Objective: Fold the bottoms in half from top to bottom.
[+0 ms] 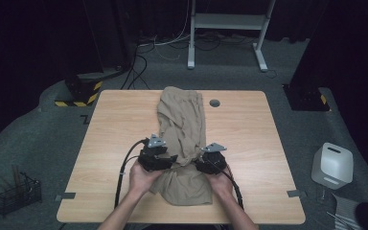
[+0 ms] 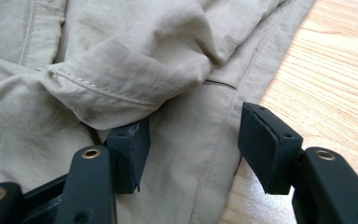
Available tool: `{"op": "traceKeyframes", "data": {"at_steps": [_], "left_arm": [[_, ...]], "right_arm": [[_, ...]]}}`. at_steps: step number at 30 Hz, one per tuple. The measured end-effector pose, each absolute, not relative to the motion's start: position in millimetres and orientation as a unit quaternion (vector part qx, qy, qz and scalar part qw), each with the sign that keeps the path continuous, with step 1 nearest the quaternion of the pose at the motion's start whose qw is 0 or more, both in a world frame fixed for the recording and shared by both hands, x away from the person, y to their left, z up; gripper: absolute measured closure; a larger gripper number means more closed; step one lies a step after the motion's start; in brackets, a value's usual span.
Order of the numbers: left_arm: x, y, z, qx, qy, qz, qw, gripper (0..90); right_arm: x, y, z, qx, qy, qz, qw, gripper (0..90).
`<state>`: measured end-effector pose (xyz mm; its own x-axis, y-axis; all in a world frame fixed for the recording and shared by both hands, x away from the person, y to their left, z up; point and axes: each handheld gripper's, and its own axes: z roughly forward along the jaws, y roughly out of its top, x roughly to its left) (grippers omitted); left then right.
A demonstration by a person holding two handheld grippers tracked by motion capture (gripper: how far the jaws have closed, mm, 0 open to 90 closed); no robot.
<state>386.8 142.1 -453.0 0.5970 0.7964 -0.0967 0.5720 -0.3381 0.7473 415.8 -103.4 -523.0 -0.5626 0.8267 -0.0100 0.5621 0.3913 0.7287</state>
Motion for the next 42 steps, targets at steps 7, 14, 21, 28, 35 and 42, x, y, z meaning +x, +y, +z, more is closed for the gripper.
{"op": "traceKeyframes", "data": {"at_steps": [7, 14, 21, 28, 35, 42], "left_arm": [[385.1, 172.9, -468.0, 0.790, 0.459, 0.127, 0.387, 39.6], [385.1, 161.1, -486.7, 0.819, 0.445, 0.105, 0.348, 70.9], [401.9, 153.9, -508.8, 0.804, 0.477, 0.110, 0.337, 88.2], [408.0, 161.6, -474.8, 0.772, 0.482, 0.150, 0.386, 88.9], [359.9, 133.4, -451.3, 0.820, 0.390, 0.163, 0.386, 88.1], [361.4, 105.5, -498.8, 0.838, 0.389, 0.134, 0.358, 88.1]], "right_arm": [[395.2, -118.2, -512.2, 0.431, 0.806, 0.367, 0.174, 46.2], [374.7, -117.4, -512.4, 0.387, 0.829, 0.370, 0.163, 56.3], [379.9, -106.1, -520.9, 0.378, 0.839, 0.353, 0.171, 57.7], [414.5, -91.2, -522.8, 0.409, 0.821, 0.354, 0.183, 55.1], [411.8, -92.5, -520.7, 0.419, 0.818, 0.357, 0.165, 49.3], [382.7, -117.4, -515.4, 0.419, 0.813, 0.365, 0.175, 47.3]]}}
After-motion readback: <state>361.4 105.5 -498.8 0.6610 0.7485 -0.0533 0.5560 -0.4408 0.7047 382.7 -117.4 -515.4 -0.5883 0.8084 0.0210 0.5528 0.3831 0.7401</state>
